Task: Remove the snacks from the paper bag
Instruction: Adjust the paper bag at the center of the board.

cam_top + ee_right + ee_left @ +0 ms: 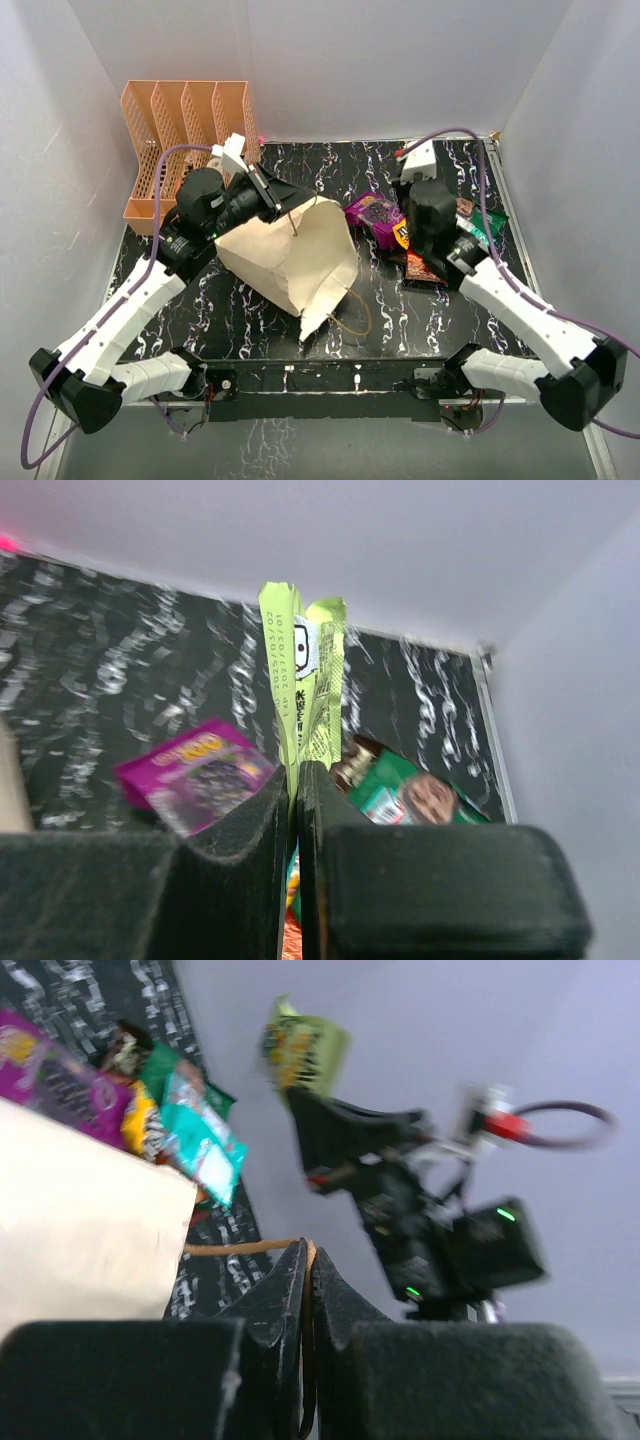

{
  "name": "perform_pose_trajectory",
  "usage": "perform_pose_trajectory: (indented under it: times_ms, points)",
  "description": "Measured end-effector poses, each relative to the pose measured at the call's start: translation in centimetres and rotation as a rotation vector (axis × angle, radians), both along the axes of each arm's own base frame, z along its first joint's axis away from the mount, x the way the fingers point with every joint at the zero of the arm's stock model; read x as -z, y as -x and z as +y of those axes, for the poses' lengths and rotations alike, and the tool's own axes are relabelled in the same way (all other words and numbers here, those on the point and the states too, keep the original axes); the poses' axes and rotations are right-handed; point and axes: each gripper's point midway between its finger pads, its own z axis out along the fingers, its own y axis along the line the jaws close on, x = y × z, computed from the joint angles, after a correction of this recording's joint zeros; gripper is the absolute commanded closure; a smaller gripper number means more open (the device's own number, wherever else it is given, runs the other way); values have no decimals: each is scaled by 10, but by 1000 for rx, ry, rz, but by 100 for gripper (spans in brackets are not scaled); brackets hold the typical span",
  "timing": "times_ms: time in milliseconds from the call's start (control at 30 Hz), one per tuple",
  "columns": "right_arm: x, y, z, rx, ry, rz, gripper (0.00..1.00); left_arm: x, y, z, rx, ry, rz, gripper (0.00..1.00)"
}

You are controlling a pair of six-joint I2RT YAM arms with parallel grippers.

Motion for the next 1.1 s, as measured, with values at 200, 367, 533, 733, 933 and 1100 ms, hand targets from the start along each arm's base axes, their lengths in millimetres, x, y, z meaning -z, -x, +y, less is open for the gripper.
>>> perform_pose_trajectory:
  times_ms: [200,367,533,733,933,1100]
  points:
    - [55,-40,-54,121,-37,161,93,-65,-1,-13,55,128,-109,100]
    - [84,-48,-55,111,-44,247,93,-97,6,-6,49,185,-182,100]
    - [105,-48,-54,111,-21,303,93,-72,7,13,-43,107,-146,100]
    - [123,-49,-52,106,-3,350,93,7,12,46,-178,-70,-3,100]
    - [147,-48,-53,109,33,425,93,44,19,81,-289,-236,56,100]
    - [172,-46,-58,136,84,501,92,46,21,103,-364,-320,60,90]
